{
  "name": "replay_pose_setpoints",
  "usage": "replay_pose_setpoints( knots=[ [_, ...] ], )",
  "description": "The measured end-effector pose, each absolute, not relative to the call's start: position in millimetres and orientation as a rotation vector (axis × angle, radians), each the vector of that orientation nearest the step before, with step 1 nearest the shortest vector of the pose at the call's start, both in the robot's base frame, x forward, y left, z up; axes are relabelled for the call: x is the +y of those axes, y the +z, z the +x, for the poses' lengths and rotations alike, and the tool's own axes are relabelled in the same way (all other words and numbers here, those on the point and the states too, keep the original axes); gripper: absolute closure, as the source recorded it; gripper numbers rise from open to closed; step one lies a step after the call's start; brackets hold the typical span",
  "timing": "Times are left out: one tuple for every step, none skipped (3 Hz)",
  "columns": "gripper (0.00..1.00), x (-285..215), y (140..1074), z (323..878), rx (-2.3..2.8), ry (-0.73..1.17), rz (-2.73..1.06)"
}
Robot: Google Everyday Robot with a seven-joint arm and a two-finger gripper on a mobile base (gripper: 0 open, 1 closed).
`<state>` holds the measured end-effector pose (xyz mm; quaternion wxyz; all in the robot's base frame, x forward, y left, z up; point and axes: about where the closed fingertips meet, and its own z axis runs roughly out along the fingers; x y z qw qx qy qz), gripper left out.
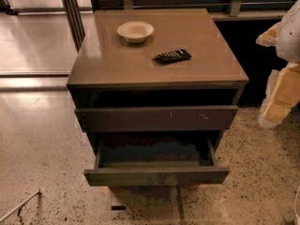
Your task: Close middle drawer
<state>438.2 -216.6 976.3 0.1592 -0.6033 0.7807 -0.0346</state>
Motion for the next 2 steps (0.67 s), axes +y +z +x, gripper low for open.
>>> replay_pose_setpoints(
  knots=[
    [0.00, -216.6, 976.3, 438.2, 2.231, -0.099, -1.724],
    [0.18, -215.7, 974.3, 438.8, 2.221, -0.103, -1.715]
  ],
)
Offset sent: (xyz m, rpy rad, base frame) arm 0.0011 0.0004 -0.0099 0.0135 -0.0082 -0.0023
